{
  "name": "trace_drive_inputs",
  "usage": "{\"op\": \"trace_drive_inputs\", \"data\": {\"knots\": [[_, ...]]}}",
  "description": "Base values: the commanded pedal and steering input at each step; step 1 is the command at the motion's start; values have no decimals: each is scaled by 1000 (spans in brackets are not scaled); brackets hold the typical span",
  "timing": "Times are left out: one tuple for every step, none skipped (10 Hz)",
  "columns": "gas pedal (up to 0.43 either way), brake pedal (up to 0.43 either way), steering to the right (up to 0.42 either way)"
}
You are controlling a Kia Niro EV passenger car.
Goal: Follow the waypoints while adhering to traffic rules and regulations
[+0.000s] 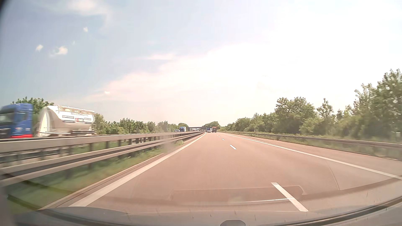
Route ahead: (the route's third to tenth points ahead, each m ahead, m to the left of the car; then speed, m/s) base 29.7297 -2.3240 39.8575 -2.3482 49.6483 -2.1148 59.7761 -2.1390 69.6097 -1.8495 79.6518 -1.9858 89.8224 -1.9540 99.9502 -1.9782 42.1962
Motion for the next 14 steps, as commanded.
{"op": "trace_drive_inputs", "data": {"knots": [[0, 0, -5], [0, 0, -5], [0, 0, -5], [0, 0, -5], [0, 0, -5], [0, 0, -5], [0, 0, -5], [0, 0, -5], [0, 0, -5], [0, 0, -4], [0, 0, -3], [0, 0, -3], [0, 0, -3], [0, 0, -2]]}}
